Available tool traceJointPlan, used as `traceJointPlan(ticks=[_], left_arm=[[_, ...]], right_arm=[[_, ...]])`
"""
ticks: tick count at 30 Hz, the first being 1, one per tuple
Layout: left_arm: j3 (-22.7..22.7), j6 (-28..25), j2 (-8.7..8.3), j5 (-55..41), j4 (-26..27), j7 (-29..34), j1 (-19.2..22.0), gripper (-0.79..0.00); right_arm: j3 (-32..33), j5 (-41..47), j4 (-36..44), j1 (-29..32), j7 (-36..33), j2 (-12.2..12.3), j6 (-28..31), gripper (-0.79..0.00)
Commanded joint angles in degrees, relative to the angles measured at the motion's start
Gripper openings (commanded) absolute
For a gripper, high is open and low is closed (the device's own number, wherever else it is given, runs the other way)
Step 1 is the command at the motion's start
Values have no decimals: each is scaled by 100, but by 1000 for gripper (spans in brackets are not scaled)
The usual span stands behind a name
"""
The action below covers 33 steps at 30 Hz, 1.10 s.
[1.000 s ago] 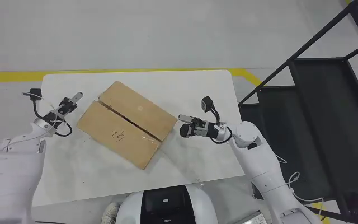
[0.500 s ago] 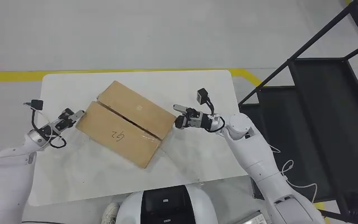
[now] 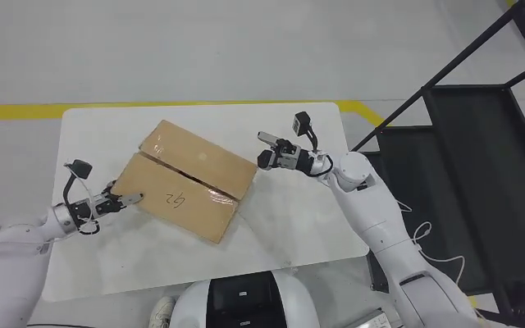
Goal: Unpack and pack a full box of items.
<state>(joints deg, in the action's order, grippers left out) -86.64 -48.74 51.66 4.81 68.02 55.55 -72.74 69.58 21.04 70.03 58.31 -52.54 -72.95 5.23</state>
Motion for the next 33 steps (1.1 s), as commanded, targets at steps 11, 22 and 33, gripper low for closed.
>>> traceJointPlan(ticks=[11, 22, 33], left_arm=[[-431, 4, -271, -1783, -168, -144, 55, 0], [681, 380, -102, -2349, -596, 381, 864, 0], [1099, 923, -659, -2789, 509, 926, 335, 0]], right_arm=[[584, 365, 924, 660, -505, 176, 118, 0], [1122, 948, 1483, 1523, -963, 329, 124, 0], [1106, 1160, 1542, 1651, -1245, 385, 103, 0]])
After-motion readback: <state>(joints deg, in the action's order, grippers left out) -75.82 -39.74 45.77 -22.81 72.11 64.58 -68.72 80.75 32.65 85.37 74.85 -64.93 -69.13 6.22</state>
